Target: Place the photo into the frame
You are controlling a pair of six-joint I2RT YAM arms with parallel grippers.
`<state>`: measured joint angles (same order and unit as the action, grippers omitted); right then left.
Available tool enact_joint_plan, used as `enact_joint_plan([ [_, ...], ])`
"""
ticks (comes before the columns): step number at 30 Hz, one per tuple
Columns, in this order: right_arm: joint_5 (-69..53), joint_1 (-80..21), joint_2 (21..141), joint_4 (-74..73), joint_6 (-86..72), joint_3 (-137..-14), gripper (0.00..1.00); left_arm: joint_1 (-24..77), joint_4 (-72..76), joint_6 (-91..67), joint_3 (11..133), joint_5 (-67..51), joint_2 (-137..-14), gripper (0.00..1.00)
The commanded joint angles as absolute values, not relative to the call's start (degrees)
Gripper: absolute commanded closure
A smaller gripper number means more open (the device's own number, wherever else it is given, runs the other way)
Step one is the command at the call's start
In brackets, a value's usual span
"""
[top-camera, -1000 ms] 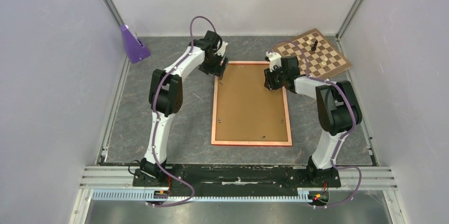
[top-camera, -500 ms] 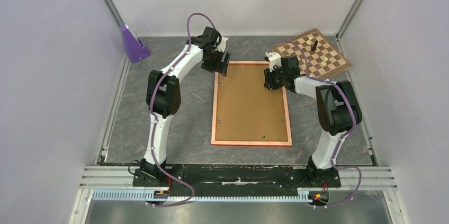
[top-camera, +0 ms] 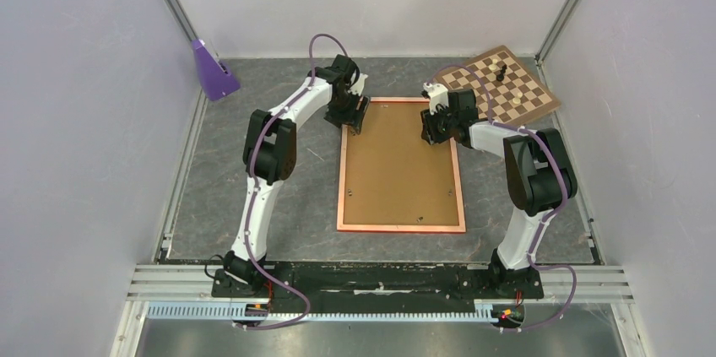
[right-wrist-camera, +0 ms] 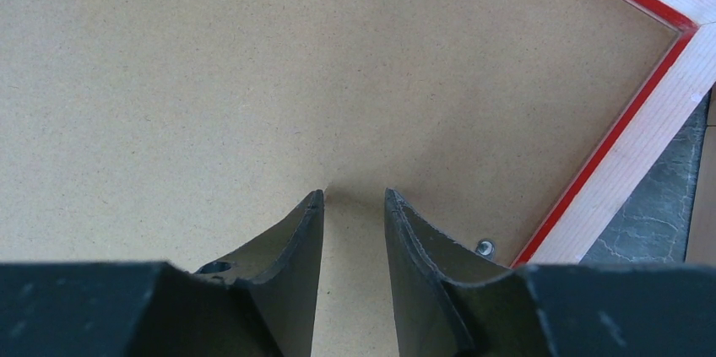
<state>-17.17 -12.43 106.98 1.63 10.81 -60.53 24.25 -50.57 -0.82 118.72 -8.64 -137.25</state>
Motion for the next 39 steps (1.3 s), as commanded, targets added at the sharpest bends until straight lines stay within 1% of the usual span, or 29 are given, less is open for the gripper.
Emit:
enact_joint_plan([
  [1, -18.11, -12.65, 107.67, -3.96, 11.07, -59.57, 0.65, 24.46, -50.55, -1.37, 117.65, -6.84, -136.82, 0.26],
  [9, -17.96, -12.63, 107.59, -3.94, 10.93, -59.65, 0.66, 24.43, -50.44, -0.36, 112.21, -6.44, -133.15, 0.3],
  [16, -18.09, -12.63, 107.4, -3.95, 10.81, -59.54, 0.66, 24.43, -50.45, -0.09, 111.09, -5.51, -132.32, 0.4],
  [24, -18.27, -12.63, 107.49, -4.0, 10.72, -59.46, 0.66, 24.43, -50.1, -0.04, 113.01, -4.48, -132.62, 0.52],
  [34, -18.21, -12.64, 107.66, -3.86, 10.66, -59.5, 0.68, 24.28, -50.19, 2.76, 110.68, -2.98, -130.23, 0.56],
  [39, -17.68, -12.61, 107.73, -3.95, 10.72, -59.51, 0.68, 24.34, -51.36, 5.0, 111.67, -3.47, -130.73, 0.66],
])
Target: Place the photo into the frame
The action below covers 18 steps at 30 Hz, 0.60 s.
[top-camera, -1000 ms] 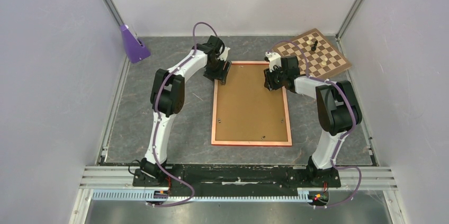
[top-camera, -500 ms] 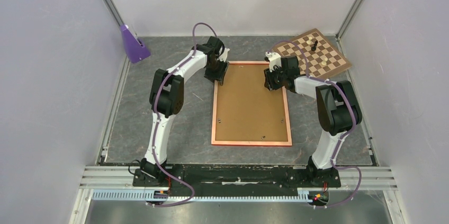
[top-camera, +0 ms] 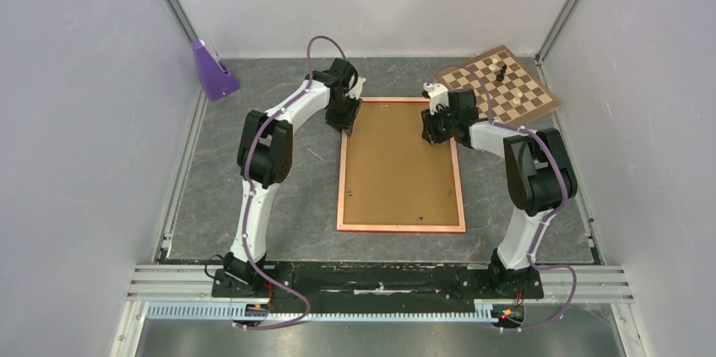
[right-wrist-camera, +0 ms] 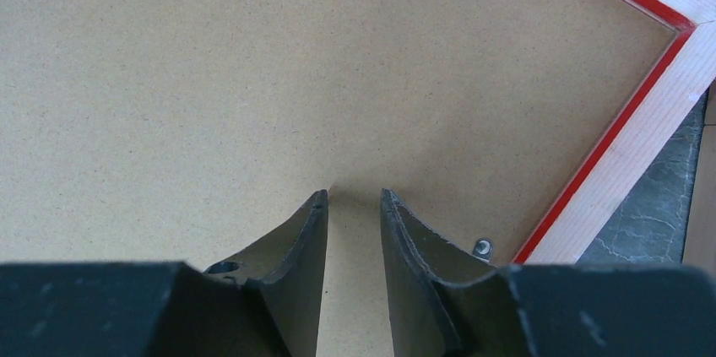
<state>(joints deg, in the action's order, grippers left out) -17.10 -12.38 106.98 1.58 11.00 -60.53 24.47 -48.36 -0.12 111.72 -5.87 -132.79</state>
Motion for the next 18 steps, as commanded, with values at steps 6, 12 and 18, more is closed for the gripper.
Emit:
enact_joint_plan([
  [6, -17.39, -12.65, 108.01, -4.11, 10.81, -59.95, 0.69, 24.43, -51.9, 8.86, 112.25, -3.9, -131.22, 0.8],
  [12, -17.1, -12.62, 108.37, -4.66, 11.32, -60.31, 0.71, 24.48, -51.15, 9.86, 112.07, -3.79, -131.96, 0.98],
  [18, -16.9, -12.65, 108.46, -5.1, 11.68, -60.54, 0.72, 24.52, -48.22, 6.57, 111.28, -4.38, -131.05, 0.98],
])
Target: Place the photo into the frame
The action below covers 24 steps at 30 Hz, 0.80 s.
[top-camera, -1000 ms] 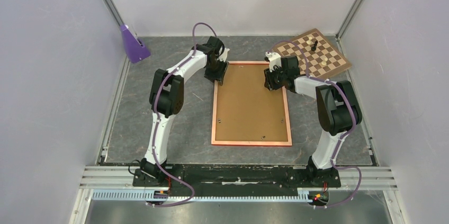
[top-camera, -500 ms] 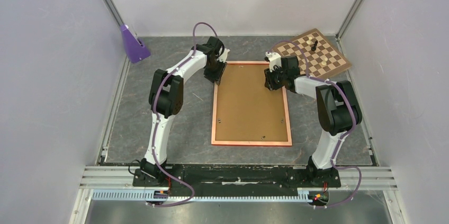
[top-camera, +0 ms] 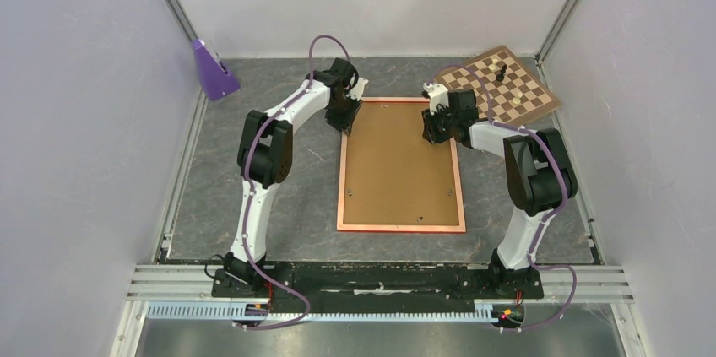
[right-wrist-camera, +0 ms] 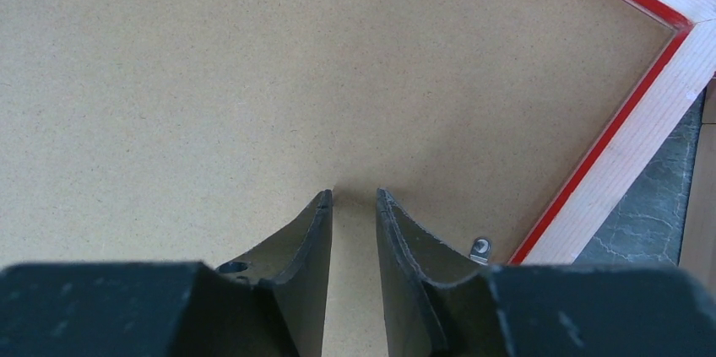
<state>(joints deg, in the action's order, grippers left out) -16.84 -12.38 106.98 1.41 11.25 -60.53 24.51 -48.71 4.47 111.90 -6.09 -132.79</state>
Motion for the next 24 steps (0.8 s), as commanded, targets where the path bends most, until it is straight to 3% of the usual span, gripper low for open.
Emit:
enact_joint_plan([
  [1, -16.94, -12.6, 108.52, -5.1, 11.69, -60.51, 0.72, 24.52, -46.96, 5.27, 110.47, -4.49, -130.37, 0.98],
  [6, -17.19, -12.65, 108.59, -5.27, 11.72, -60.72, 0.73, 24.7, -36.72, 0.62, 102.22, -3.29, -125.4, 0.96],
  [11, -16.99, -12.62, 108.46, -5.36, 12.04, -60.44, 0.73, 24.74, -32.17, 0.61, 98.92, -1.45, -123.3, 0.73],
  [13, -16.9, -12.65, 108.61, -5.36, 12.04, -60.36, 0.73, 24.7, -30.92, 0.61, 98.41, -0.91, -122.98, 0.68],
  [24, -16.19, -12.65, 109.16, -5.45, 12.12, -60.28, 0.74, 25.04, -20.99, -2.63, 91.48, 6.26, -120.85, 0.6],
])
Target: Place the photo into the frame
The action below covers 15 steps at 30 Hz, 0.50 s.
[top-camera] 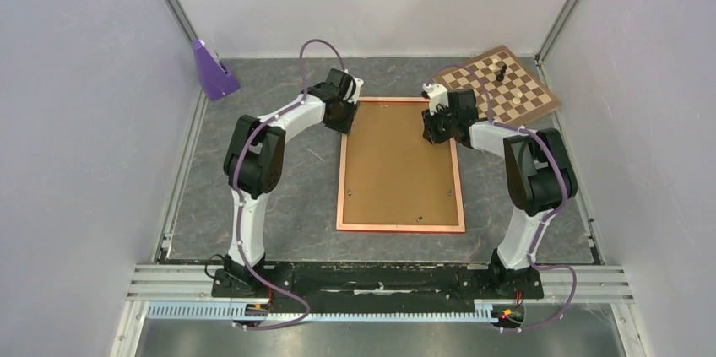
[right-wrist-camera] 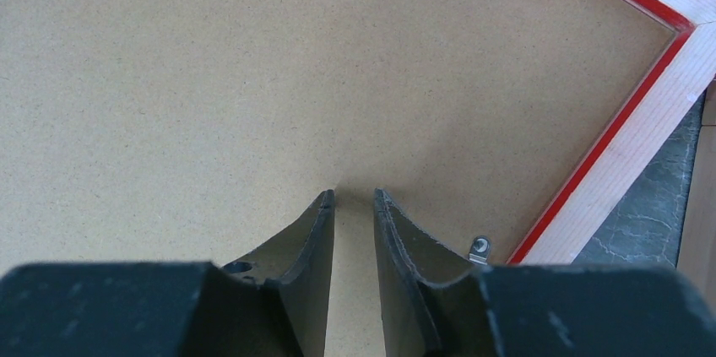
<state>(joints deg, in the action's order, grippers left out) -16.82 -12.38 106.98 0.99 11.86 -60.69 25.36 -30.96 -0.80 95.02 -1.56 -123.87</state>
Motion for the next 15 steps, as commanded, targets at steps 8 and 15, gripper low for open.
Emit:
enact_joint_plan([
  [8, -16.28, -12.66, 109.34, -5.45, 12.04, -60.29, 0.74, 25.67, -15.14, -4.91, 87.31, 10.99, -119.01, 0.52],
  [15, -16.23, -12.64, 109.32, -5.45, 12.04, -60.17, 0.75, 25.66, -8.87, -5.38, 84.02, 12.61, -116.39, 0.49],
])
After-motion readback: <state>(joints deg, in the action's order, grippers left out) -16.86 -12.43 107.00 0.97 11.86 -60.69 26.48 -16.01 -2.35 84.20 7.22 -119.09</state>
